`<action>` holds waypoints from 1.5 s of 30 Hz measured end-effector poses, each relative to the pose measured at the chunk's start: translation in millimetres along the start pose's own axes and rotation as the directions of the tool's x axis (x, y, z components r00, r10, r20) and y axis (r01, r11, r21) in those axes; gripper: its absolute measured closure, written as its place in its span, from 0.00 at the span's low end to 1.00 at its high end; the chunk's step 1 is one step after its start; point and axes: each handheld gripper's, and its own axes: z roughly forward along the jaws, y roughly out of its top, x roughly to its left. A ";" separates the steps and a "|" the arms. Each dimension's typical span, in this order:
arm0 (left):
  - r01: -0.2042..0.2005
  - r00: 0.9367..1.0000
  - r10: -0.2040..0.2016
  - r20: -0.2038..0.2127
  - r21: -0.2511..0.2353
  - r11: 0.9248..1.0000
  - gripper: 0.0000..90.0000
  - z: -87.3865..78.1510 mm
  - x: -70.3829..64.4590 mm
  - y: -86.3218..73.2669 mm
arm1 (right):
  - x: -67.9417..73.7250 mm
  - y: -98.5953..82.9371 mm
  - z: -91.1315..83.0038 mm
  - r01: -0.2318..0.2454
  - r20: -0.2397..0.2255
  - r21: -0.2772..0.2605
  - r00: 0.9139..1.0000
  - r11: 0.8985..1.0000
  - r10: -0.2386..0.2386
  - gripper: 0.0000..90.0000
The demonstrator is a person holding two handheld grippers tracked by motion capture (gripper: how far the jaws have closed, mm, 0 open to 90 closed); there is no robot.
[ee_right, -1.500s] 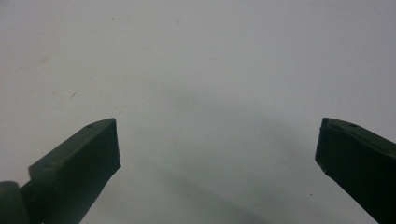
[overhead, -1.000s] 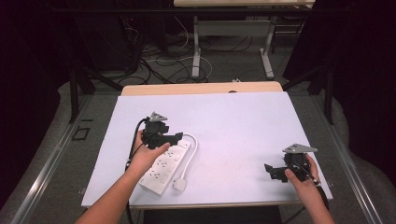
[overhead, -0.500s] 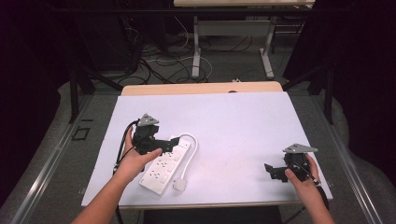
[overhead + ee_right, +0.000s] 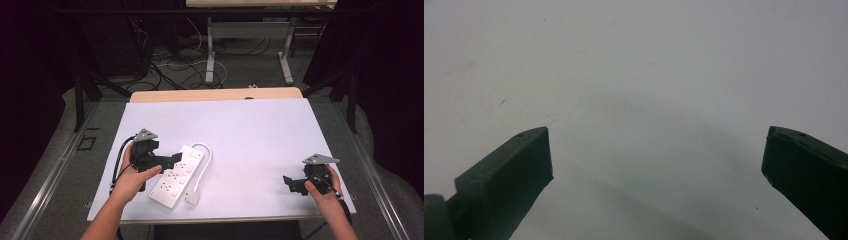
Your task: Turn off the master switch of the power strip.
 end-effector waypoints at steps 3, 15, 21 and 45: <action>0.007 1.000 -0.008 -0.029 -0.008 1.000 0.00 -6.2 6.7 -3.0 | 0.0 0.1 -0.5 -0.008 0.001 0.000 1.000 1.000 0.008 0.00; 0.051 0.996 -0.055 -0.066 -0.060 0.997 0.01 -31.1 28.8 -18.0 | -0.1 0.2 -0.7 -0.011 0.003 -0.001 1.000 1.000 0.011 0.00; 0.073 0.993 -0.078 -0.089 -0.055 0.996 0.01 -32.3 35.2 -28.4 | -1.0 0.0 -0.9 -0.005 0.005 -0.002 1.000 1.000 0.005 0.00; 0.091 0.987 -0.104 -0.123 -0.103 0.990 0.01 -34.4 56.8 -72.8 | -1.9 -0.7 -0.3 -0.007 0.009 -0.002 1.000 1.000 0.007 0.00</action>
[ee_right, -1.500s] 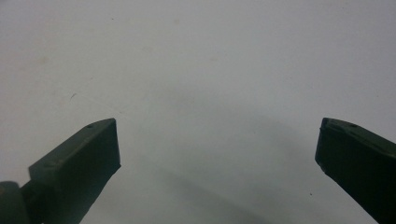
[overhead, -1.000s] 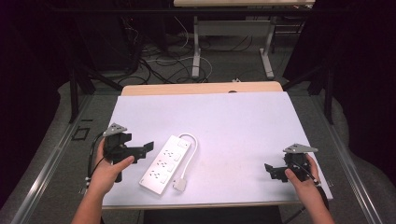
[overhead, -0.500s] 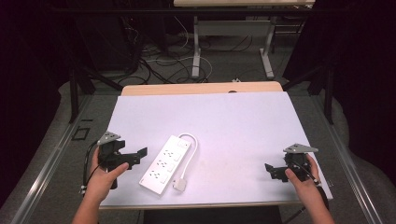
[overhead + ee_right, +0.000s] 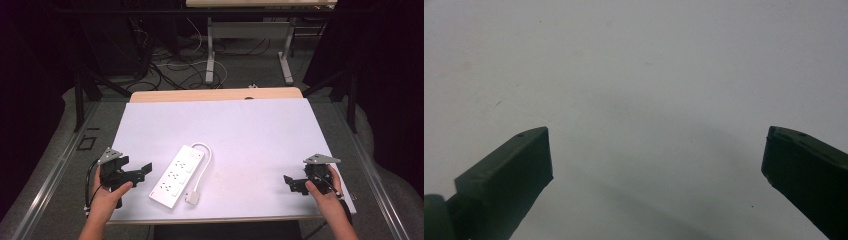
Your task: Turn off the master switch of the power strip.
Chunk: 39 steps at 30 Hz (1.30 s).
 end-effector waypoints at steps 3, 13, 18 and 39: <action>0.001 1.000 -0.001 -0.006 0.001 1.000 0.01 0.8 2.0 -3.2 | -0.2 -0.1 0.1 -0.003 0.000 0.000 1.000 1.000 0.003 0.00; 0.032 0.999 -0.031 -0.045 0.002 0.999 0.02 5.4 7.2 -14.7 | -1.5 -0.6 0.2 -0.007 0.002 0.000 1.000 1.000 0.007 0.00; 0.038 0.998 -0.037 -0.050 0.002 0.999 0.02 8.0 8.5 -16.9 | -1.9 -1.0 0.5 -0.008 0.002 0.001 1.000 1.000 0.008 0.00; 0.070 0.994 -0.068 -0.083 0.026 0.997 0.02 14.8 15.8 -22.5 | -1.9 -1.5 2.0 -0.005 0.000 0.005 1.000 1.000 0.005 0.00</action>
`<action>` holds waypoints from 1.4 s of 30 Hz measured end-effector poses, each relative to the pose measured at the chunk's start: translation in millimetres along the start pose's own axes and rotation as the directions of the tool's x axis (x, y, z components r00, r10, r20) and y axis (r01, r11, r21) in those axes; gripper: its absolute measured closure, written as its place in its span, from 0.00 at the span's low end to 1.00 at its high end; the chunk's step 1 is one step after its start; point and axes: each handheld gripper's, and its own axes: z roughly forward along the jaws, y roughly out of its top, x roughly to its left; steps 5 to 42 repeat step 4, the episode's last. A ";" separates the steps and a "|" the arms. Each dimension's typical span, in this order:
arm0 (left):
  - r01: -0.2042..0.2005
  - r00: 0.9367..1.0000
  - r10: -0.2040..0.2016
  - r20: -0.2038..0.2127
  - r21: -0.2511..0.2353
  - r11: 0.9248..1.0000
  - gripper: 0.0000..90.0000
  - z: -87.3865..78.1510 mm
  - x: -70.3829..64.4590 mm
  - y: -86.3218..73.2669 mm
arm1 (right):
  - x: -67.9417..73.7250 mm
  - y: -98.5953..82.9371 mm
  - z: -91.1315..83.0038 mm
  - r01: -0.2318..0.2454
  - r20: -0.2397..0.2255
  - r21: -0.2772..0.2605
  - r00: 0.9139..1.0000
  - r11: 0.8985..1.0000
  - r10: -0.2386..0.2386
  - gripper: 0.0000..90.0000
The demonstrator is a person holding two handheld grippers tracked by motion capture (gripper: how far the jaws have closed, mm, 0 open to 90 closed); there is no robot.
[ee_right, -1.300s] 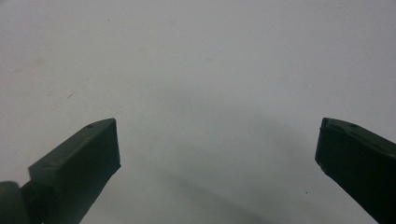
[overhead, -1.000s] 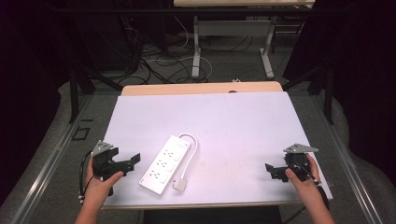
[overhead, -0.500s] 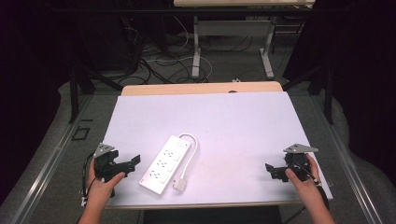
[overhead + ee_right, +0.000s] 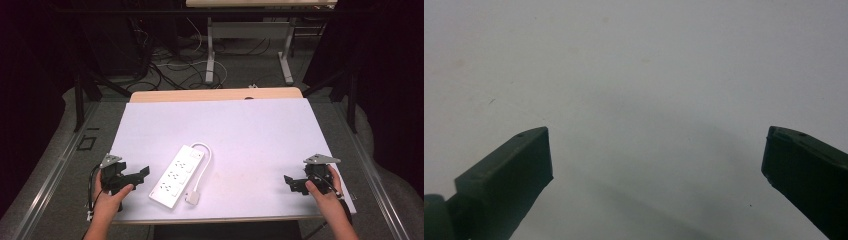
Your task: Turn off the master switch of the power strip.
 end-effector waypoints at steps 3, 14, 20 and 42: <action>0.006 1.000 -0.006 0.001 -0.014 1.000 0.02 0.1 0.0 0.1 | -0.3 0.0 -0.3 0.002 0.002 -0.002 1.000 1.000 -0.002 0.00; 0.004 1.000 -0.004 0.000 -0.007 1.000 0.02 -0.7 0.6 0.8 | -0.2 0.0 -0.4 0.003 0.002 -0.002 1.000 1.000 -0.003 0.00; 0.004 1.000 -0.004 0.000 -0.007 1.000 0.02 -0.7 0.6 0.8 | -0.2 0.0 -0.4 0.003 0.002 -0.002 1.000 1.000 -0.003 0.00; 0.004 1.000 -0.004 0.000 -0.007 1.000 0.02 -0.7 0.6 0.8 | -0.2 0.0 -0.4 0.003 0.002 -0.002 1.000 1.000 -0.003 0.00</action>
